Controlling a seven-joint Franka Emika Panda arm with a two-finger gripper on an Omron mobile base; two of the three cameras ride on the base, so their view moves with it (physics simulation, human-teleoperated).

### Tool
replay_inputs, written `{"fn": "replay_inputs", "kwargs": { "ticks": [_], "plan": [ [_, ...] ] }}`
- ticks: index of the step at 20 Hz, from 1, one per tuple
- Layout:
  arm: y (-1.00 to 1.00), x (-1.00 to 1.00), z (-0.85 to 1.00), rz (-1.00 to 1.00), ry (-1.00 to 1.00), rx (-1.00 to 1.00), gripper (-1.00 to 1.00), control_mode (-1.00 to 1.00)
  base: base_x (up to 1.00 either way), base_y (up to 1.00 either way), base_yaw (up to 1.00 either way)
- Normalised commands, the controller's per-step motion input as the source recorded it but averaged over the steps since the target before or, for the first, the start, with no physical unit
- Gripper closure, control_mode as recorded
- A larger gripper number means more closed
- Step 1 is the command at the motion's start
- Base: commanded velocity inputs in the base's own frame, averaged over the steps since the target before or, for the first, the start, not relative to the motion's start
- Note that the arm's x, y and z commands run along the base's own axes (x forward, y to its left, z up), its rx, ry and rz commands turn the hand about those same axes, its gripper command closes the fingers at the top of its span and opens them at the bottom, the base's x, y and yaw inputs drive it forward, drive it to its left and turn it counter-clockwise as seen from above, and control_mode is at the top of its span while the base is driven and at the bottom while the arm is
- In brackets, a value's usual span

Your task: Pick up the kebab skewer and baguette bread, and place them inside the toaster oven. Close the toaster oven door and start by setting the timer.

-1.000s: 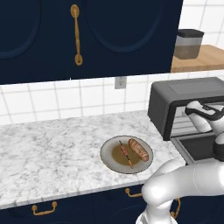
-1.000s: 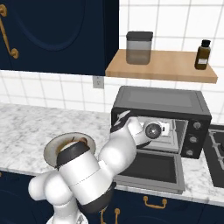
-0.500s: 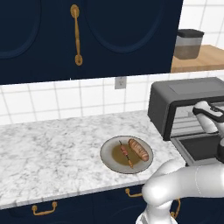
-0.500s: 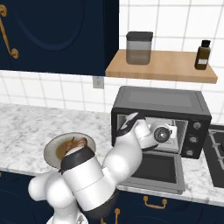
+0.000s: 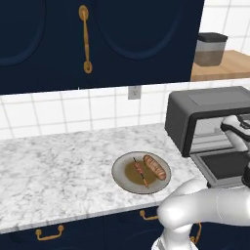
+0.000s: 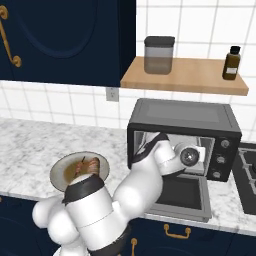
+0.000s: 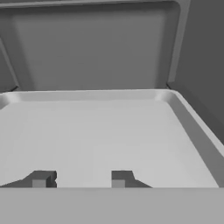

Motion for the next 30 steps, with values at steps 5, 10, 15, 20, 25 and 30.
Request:
{"fn": "replay_inputs", "kwargs": {
  "ticks": [5,10,15,20,25,30],
  "plan": [
    [-0.1,-0.57,-0.82,0.04,0.18,0.0,-1.0,-1.0,0.0,0.0,0.0],
    [-0.21,-0.7,-0.91,0.05,0.16,0.0,-1.0,-1.0,0.0,0.0,0.0],
    [-0.26,-0.76,-0.95,0.05,0.14,0.0,-1.0,-1.0,0.0,0.0,0.0],
    [-0.24,-0.77,-0.91,0.05,0.1,0.0,-1.0,-1.0,0.0,0.0,0.0],
    [-0.2,-0.73,-0.87,0.04,0.09,0.0,-1.0,-1.0,0.0,0.0,0.0],
    [-0.13,-0.69,-0.84,0.02,0.03,0.0,-1.0,-1.0,0.0,0.0,0.0]
  ]
}}
